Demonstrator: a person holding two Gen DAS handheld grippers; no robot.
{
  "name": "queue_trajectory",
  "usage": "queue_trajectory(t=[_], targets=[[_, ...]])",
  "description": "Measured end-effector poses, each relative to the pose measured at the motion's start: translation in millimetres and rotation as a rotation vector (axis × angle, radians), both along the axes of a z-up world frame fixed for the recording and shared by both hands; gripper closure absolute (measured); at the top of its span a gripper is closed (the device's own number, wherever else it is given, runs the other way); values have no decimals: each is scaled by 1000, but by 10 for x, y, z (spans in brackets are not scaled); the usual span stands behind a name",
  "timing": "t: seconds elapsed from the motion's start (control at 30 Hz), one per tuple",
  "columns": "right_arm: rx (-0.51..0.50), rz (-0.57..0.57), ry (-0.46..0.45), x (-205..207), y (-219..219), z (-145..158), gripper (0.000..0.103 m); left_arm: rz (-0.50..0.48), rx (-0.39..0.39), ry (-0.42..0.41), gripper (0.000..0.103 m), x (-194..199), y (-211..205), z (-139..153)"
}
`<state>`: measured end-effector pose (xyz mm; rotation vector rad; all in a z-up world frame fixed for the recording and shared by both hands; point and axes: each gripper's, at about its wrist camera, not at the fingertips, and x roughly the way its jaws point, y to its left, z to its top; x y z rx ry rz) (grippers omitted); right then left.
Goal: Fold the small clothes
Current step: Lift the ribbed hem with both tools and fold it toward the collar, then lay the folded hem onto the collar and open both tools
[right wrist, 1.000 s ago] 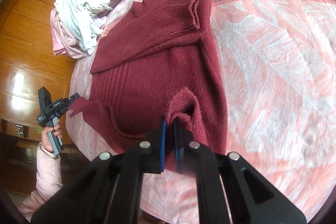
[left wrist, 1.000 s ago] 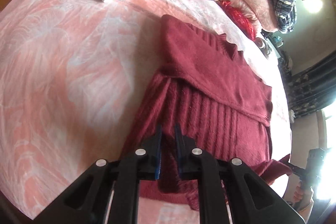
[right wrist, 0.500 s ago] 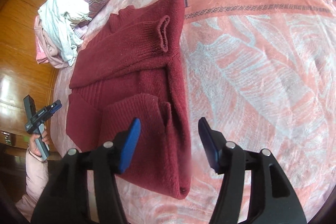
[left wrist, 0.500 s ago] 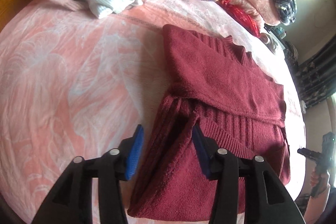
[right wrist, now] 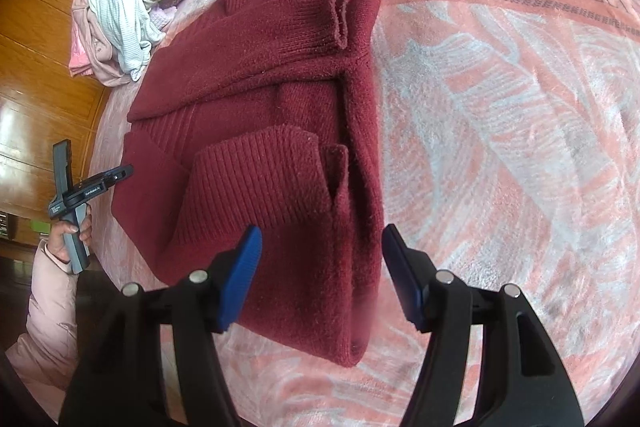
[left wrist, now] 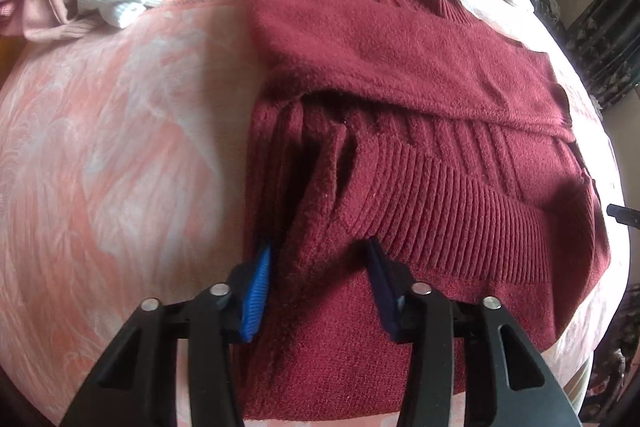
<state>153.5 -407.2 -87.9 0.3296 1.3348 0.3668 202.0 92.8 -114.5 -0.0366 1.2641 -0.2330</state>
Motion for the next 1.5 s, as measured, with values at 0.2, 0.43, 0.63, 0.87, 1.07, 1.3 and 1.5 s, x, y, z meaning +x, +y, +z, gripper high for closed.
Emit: queue_trajectory(t=[0.2, 0.43, 0.63, 0.87, 1.07, 1.3, 1.5], targets=[[17, -1, -9, 9, -92, 42, 41, 11, -76, -17, 92, -70, 51, 102], [1, 62, 8, 55, 69, -13, 40, 131, -161, -73, 94, -178, 348, 248], [-23, 94, 76, 166, 238, -246, 40, 145, -159, -44, 94, -188, 370, 117], [-28, 120, 90, 176, 315, -299, 42, 95, -144, 1, 68, -152, 209, -11], [-57, 135, 70, 195, 373, -238, 92, 47, -100, 13, 77, -135, 73, -57], [-8, 148, -46, -31, 324, 159, 95, 84, -195, -61, 92, -301, 209, 190], [-10, 128, -100, -75, 269, 391, 96, 98, -241, -164, 92, -455, 249, 433]])
